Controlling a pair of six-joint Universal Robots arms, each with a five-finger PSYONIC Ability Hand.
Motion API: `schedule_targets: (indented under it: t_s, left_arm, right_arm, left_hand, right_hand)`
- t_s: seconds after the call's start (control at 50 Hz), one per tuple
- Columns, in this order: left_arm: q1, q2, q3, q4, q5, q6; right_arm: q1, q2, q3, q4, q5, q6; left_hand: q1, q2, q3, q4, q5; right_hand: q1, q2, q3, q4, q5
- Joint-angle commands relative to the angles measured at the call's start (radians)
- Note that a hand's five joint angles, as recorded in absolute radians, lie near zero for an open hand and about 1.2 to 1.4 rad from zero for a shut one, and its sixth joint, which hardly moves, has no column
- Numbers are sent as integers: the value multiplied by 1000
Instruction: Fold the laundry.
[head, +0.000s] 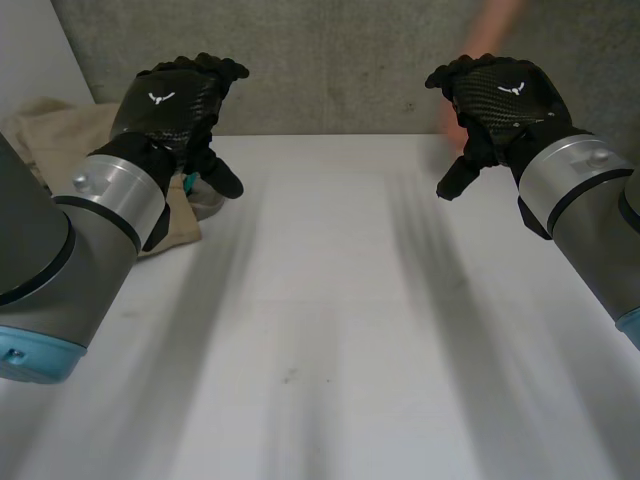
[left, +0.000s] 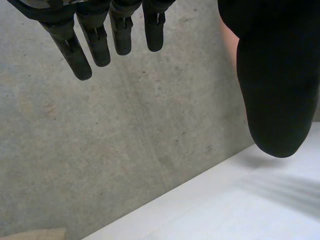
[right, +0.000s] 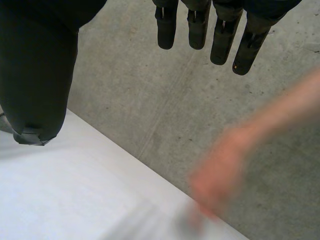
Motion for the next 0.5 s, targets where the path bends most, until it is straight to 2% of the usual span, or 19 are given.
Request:
schedule_targets:
  t_s: [0.02,0.14,0.22,0.3,0.38,0.5]
  left_arm:
    - [60,-5,5,27,6,25]
    - [167,-97,15,137,7,192]
    - [269,-229,50,211,10,402]
    - [334,-351,93,220,17,562]
    - [382,-483,153,223,49,660]
    - [421,-648,242,227,93,733]
  right_arm:
    - [0,0,-5,0,0,-1]
    - [0,-1,-9,2,-1,-1]
    - [0,0,-9,2,-1,-3]
    - [0,0,-9,2,-1,-3]
    - [0,3,-9,0,-3,-3]
    - [0,37,-13,2,-3,-4]
  left_hand:
    - [-34,-30,-35,-29,-48]
    - [-27,-23,-28,-22,-41]
    - [-30,-26,-31,-25,-44]
    - [-33,-29,-34,-28,-47]
    - [-33,-29,-34,-28,-47]
    - [-27,-23,-28,-22,-41]
  right_hand:
    - [-23,-47,-41,-61,-54]
    - [-23,-47,-41,-61,-54]
    - [-23,-47,-41,-61,-54]
    - [-23,-47,-41,-61,-54]
    - [-23,-47,-41,-61,-54]
    - [-23,-47,-41,-61,-54]
